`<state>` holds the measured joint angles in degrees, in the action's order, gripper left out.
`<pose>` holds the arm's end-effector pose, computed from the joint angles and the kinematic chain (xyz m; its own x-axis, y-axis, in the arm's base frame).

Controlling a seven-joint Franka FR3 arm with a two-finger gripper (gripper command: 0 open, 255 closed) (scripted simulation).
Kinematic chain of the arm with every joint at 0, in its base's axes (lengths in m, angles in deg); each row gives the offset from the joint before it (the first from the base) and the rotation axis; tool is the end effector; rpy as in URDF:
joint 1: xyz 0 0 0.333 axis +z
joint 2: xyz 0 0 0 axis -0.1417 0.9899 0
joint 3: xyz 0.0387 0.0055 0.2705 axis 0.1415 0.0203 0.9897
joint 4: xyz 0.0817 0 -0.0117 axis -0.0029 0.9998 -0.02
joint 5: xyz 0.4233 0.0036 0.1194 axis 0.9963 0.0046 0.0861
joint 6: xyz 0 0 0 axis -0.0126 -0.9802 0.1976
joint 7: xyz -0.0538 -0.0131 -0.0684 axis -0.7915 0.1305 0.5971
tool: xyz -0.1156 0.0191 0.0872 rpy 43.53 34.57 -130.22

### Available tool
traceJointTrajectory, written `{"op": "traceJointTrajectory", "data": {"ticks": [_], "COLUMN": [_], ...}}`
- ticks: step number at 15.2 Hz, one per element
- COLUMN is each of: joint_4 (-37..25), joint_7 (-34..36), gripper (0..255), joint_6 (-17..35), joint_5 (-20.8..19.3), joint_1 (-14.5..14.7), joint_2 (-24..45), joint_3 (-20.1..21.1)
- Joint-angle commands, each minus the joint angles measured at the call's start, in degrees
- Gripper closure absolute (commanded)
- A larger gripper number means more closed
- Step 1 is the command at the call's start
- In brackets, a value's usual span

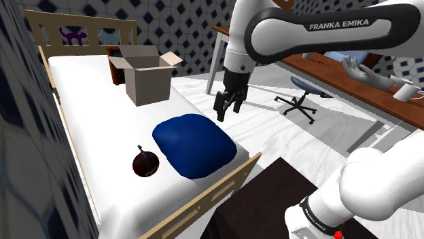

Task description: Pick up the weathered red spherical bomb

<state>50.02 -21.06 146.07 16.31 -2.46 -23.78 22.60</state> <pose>0.4714 0.1856 0.3765 0.9795 0.1369 -0.1474 0.1376 -0.9905 -0.0056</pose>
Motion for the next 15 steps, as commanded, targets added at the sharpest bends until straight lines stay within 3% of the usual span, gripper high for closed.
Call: {"op": "traceJointTrajectory", "data": {"ticks": [1, 9, 15], "joint_4": [-1.6, -12.7, -24.4], "joint_7": [2.0, 10.8, 16.7], "gripper": [0, 0, 0], "joint_6": [2.0, 6.8, 7.2], "joint_5": [-0.5, -5.6, -10.6], "joint_1": [0.4, 3.2, 7.0], "joint_2": [3.9, 21.5, 35.5], "joint_3": [1.4, 5.4, 6.0]}}
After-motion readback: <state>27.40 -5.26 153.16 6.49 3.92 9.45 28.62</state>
